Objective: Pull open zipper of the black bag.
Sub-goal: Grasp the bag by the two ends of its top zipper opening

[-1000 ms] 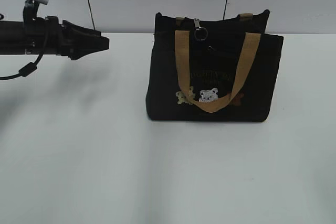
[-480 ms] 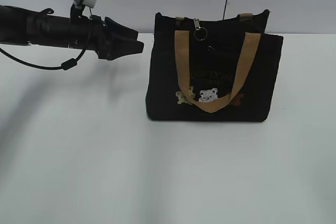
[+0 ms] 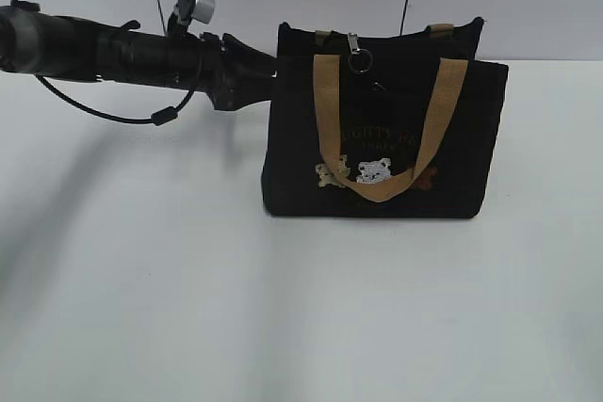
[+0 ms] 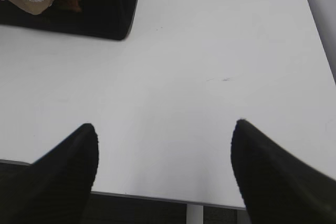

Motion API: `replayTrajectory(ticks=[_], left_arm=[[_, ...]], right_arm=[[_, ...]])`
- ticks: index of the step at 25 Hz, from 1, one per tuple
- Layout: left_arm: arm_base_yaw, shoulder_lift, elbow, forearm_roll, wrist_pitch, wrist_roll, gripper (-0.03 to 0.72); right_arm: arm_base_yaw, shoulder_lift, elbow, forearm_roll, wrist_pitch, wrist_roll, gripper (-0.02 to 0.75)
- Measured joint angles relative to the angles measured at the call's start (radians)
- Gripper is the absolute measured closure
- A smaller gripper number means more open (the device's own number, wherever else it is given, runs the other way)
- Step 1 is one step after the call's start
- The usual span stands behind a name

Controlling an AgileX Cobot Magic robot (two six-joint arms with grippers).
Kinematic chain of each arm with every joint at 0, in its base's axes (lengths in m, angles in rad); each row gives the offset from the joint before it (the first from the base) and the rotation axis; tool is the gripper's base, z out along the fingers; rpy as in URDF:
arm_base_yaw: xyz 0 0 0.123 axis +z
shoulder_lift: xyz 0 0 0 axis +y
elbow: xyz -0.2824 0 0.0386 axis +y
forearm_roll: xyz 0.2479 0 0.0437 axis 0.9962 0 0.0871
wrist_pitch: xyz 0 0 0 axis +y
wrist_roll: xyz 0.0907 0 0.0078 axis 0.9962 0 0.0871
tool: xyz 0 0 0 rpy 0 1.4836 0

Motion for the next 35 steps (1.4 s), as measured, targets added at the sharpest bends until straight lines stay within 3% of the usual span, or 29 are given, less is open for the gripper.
replayTrajectory(ticks=[4,11,14,16,18,35], left_arm=[[-0.019,0.022,-0.022,0.004,-0.016,0.000,0.211],[-0.029,0.038,-0.023,0.008,-0.019,0.000,0.350],[-0.029,0.038,-0.023,0.014,-0.020,0.003,0.471],[-0.029,0.038,-0.024,0.023,-0.019,0.004,0.598],[-0.029,0.038,-0.025,0.031,-0.017,0.006,0.658],[-0.029,0.038,-0.025,0.034,-0.008,0.006,0.670]], right_arm=[[0.000,0.000,0.000,0.000,0.000,0.000,0.143],[0.000,0.000,0.000,0.000,0.000,0.000,0.143],[0.000,0.000,0.000,0.000,0.000,0.000,0.143],[0.000,0.000,0.000,0.000,0.000,0.000,0.143],[0.000,0.000,0.000,0.000,0.000,0.000,0.143],[0.000,0.000,0.000,-0.002,0.000,0.000,0.143]])
